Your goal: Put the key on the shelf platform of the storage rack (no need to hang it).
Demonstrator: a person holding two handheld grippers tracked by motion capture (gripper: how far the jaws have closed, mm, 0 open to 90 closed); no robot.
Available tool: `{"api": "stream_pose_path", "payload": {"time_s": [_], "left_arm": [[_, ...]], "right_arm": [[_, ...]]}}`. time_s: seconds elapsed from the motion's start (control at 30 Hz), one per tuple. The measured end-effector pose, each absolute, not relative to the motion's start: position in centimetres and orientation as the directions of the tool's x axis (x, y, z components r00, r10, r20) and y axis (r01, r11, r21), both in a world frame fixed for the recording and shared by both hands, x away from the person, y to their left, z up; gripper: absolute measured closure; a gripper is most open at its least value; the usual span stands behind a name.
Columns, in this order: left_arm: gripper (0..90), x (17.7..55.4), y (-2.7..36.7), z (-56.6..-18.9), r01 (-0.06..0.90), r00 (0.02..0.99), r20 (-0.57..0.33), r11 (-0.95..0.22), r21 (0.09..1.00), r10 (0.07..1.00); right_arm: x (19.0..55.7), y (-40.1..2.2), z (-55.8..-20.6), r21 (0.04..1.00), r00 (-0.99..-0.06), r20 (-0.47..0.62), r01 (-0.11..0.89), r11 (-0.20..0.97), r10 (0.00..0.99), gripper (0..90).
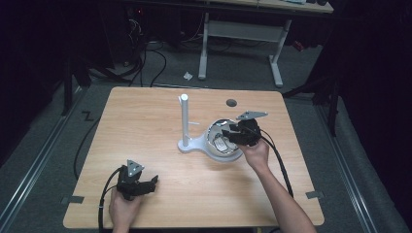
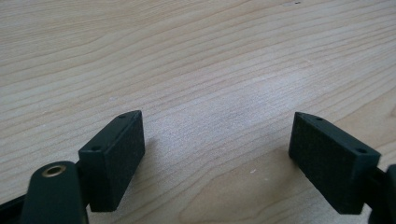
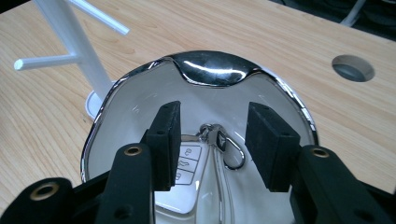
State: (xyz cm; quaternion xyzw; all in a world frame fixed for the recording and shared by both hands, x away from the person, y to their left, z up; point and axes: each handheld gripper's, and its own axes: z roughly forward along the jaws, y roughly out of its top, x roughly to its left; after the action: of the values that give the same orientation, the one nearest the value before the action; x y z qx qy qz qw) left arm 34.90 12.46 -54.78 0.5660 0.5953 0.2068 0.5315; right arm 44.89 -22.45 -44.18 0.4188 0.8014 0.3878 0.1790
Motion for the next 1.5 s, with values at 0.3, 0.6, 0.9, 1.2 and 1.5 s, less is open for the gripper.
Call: {"api": "stream_pose_path", "payload": {"time_s": [0.3,0.6,0.9,1.2,1.5], "left_arm": [[18.8,34.9,12.5,-54.8,0.454,0.206,-0.398,0.273,0.848,0.894],[18.8,34.9,12.5,-54.8,0.456,0.206,-0.400,0.274,0.847,0.893],[18.8,34.9,12.5,-54.8,0.456,0.207,-0.401,0.275,0.846,0.892],[18.8,34.9,12.5,-54.8,0.456,0.207,-0.400,0.273,0.847,0.893],[18.9,34.9,12.5,-54.8,0.456,0.207,-0.400,0.273,0.847,0.893]], "right_arm": [[44.2,-23.2,-43.2,0.789,-0.594,0.046,0.515,0.336,0.803,60.9],[43.7,-23.8,-42.5,0.794,-0.585,0.053,0.516,0.321,0.809,59.9],[42.8,-25.6,-41.3,0.798,-0.589,0.060,0.513,0.316,0.806,59.0],[42.3,-26.5,-41.0,0.803,-0.583,0.066,0.512,0.304,0.810,58.5],[41.5,-28.3,-41.1,0.796,-0.578,0.079,0.527,0.297,0.812,58.5]]}}
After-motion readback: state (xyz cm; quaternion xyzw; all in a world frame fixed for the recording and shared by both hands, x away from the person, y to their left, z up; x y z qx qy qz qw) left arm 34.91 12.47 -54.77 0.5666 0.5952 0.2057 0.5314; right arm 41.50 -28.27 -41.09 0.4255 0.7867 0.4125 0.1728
